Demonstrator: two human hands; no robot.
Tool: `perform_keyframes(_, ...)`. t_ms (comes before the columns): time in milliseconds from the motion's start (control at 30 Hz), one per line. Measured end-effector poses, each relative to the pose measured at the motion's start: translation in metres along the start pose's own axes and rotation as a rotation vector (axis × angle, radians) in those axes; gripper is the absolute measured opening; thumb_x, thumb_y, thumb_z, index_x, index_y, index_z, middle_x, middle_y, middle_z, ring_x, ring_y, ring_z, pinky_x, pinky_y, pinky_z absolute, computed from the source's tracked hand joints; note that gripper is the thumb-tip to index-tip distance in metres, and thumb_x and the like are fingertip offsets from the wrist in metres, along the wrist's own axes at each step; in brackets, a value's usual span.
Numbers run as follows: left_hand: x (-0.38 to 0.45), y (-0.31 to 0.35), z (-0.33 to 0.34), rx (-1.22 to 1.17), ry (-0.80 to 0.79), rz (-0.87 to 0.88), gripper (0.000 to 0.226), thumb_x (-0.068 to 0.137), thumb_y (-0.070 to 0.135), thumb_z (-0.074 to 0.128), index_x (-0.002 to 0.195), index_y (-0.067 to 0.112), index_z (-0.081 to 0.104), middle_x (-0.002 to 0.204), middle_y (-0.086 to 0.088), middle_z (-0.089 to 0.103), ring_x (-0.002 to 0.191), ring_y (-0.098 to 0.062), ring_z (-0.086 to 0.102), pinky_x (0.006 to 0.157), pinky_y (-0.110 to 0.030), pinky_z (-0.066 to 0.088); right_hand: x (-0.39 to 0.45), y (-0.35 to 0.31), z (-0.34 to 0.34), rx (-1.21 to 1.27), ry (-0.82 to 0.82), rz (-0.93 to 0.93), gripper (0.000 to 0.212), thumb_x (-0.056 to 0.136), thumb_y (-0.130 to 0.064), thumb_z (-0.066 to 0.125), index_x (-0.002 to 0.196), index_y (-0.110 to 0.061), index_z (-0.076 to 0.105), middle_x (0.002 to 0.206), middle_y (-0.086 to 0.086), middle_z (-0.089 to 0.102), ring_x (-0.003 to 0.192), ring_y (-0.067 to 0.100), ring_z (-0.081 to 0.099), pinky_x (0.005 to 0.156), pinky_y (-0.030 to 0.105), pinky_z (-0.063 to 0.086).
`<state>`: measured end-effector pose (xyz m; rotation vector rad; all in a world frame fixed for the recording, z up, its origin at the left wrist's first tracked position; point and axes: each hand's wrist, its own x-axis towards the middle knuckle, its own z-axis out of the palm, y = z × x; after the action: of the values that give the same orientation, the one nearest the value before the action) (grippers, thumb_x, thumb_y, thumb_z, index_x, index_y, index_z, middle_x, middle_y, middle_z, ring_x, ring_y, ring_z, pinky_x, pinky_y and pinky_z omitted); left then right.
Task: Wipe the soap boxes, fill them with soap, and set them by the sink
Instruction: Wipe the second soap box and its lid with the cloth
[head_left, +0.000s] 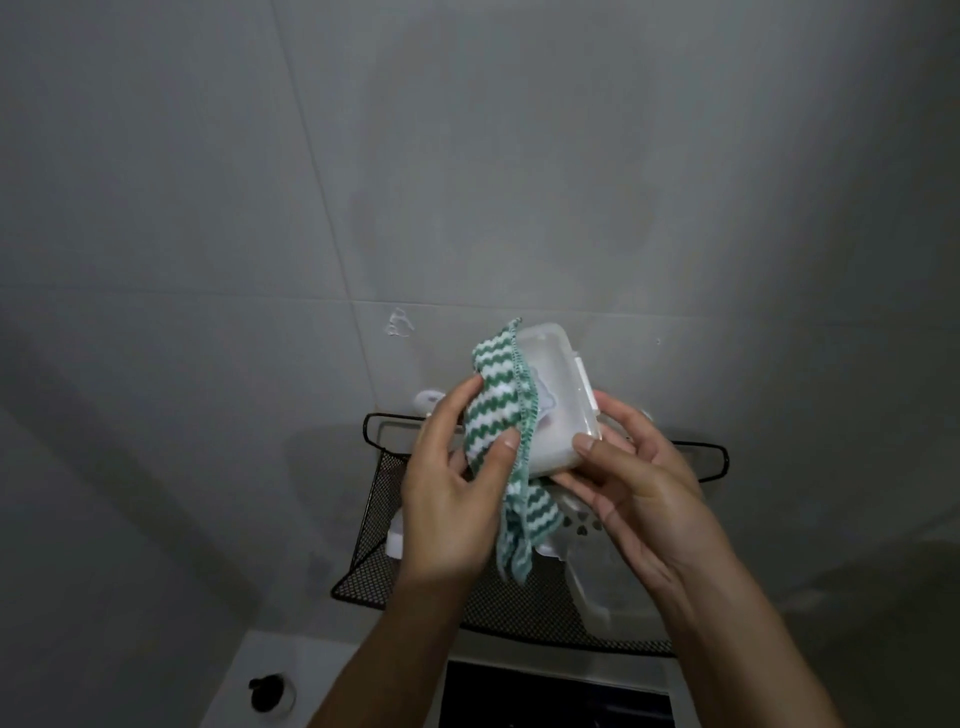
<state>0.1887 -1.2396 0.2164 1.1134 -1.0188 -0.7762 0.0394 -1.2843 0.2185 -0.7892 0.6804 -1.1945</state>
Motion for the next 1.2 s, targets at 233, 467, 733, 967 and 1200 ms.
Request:
perform_keyframes(233, 0.019, 0.009, -0.027, 0.000, -0.132, 0.001, 0.048, 0.085, 0.009, 0.074, 0.126, 0.031, 0.063, 0.116, 0.016, 0.070, 0.098, -0.012, 0.072, 0.073, -0.022, 0.058, -0.007, -0.011, -0.004, -0.161, -0.022, 0.013, 0.056, 0.063, -0.019, 0.080, 0.113, -0.004, 0.062, 0.100, 0.016, 0.075, 0.089, 0.024, 0.073, 0.073, 0.028, 0.060)
perform_keyframes(467, 0.050, 0.029, -0.054, 0.152, -0.554, -0.048, 0.049, 0.070, 0.027, 0.081, 0.118, 0.034, 0.071, 0.121, 0.004, 0.070, 0.107, -0.020, 0.069, 0.092, -0.030, 0.056, -0.002, -0.036, -0.015, -0.322, -0.058, 0.179, 0.067, 0.067, -0.049, 0.073, 0.122, -0.011, 0.065, 0.111, 0.021, 0.073, 0.090, 0.036, 0.073, 0.068, 0.044, 0.062)
perform_keyframes(733, 0.061, 0.027, -0.049, 0.196, -0.544, -0.021, 0.035, 0.076, 0.022, 0.079, 0.109, 0.035, 0.075, 0.110, 0.005, 0.075, 0.104, -0.012, 0.070, 0.089, -0.024, 0.054, -0.003, -0.040, -0.030, -0.254, -0.075, 0.237, 0.050, 0.068, -0.031, 0.082, 0.105, 0.000, 0.071, 0.107, 0.031, 0.071, 0.092, 0.046, 0.072, 0.067, 0.046, 0.062)
perform_keyframes(967, 0.024, 0.006, -0.033, 0.266, -0.271, 0.132, 0.041, 0.095, 0.022, 0.064, 0.135, 0.031, 0.060, 0.126, 0.016, 0.067, 0.117, -0.003, 0.062, 0.097, -0.024, 0.051, -0.009, -0.035, -0.023, -0.056, 0.037, 0.160, 0.049, 0.073, -0.022, 0.073, 0.114, 0.001, 0.061, 0.104, 0.029, 0.072, 0.093, 0.043, 0.073, 0.065, 0.044, 0.062)
perform_keyframes(1200, -0.003, 0.000, -0.016, 0.218, -0.072, 0.118, 0.047, 0.097, 0.023, 0.061, 0.141, 0.037, 0.051, 0.126, 0.022, 0.064, 0.113, 0.001, 0.062, 0.089, -0.020, 0.054, -0.013, -0.027, -0.012, 0.032, 0.032, 0.143, 0.041, 0.076, -0.016, 0.072, 0.111, 0.002, 0.060, 0.110, 0.031, 0.070, 0.099, 0.045, 0.071, 0.075, 0.047, 0.062)
